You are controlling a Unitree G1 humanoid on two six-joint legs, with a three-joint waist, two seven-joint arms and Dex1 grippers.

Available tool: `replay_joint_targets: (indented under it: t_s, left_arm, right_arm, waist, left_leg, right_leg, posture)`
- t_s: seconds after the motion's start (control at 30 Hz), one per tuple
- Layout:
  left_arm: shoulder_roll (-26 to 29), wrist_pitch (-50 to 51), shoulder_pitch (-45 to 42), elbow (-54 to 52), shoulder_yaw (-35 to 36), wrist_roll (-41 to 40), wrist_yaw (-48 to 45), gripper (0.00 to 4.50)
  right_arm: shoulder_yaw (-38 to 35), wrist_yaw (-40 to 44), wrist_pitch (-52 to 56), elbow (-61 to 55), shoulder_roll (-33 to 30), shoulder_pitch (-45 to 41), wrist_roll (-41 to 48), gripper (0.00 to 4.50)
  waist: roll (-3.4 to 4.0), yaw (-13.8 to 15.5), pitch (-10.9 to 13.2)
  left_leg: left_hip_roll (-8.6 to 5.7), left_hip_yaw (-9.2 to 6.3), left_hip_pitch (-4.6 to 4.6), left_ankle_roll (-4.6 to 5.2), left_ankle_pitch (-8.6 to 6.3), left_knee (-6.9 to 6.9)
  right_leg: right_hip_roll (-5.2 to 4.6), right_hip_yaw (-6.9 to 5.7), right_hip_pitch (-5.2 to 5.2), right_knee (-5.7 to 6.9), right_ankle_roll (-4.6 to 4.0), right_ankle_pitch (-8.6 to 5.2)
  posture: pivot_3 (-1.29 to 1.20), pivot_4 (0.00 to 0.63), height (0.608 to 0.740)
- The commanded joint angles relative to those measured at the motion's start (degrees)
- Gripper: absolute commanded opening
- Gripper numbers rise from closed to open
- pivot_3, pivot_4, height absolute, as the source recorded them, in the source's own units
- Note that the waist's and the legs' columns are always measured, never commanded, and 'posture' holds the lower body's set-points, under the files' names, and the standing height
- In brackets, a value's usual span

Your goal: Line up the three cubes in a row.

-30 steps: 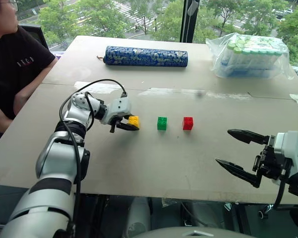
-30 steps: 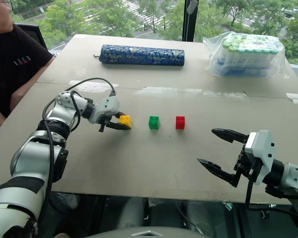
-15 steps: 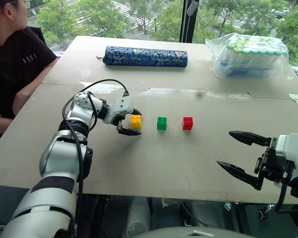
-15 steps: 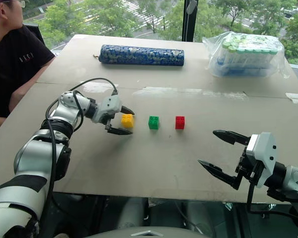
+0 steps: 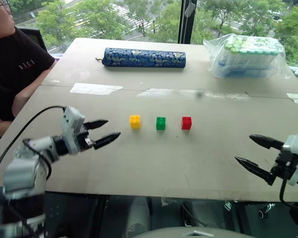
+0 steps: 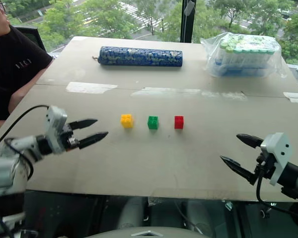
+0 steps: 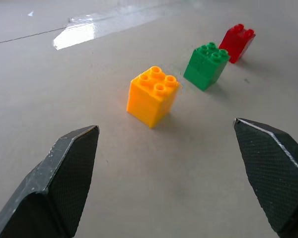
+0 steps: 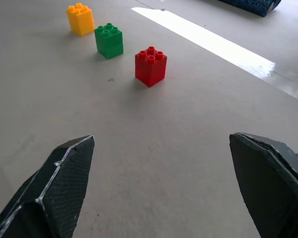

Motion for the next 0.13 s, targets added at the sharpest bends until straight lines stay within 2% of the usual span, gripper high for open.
replay_joint_targets:
  t_s: [0.03,0.13]
  left_arm:
    - [-3.6,0.0,9.1,-11.1,3.0,-1.7,6.7,4.43]
    - [-5.6,-1.5,13.9,-13.8,3.5,-1.6,10.1,4.43]
  right_arm:
    - [-3.4,2.1,-2.9,2.7,0.1,2.3,-2.0,4.50]
    - [-4.7,3.1,-3.5,5.2,-0.2,2.7,-2.4,4.50]
  waist:
    - [-0.01,0.2,0.0]
    - [-0.02,0.4,0.0]
  left_leg:
    - [-0.02,0.00,0.12,0.00,0.00,0.00]
    - [-0.03,0.02,0.72,-0.01,-0.01,-0.10]
  right_leg:
    - [0.01,0.00,0.08,-0.01,0.00,-0.01]
    - [0.02,0.09,0.57,-0.08,-0.10,-0.26]
  posture:
    - [0.00,0.150,0.740]
    - [0.00,0.150,0.740]
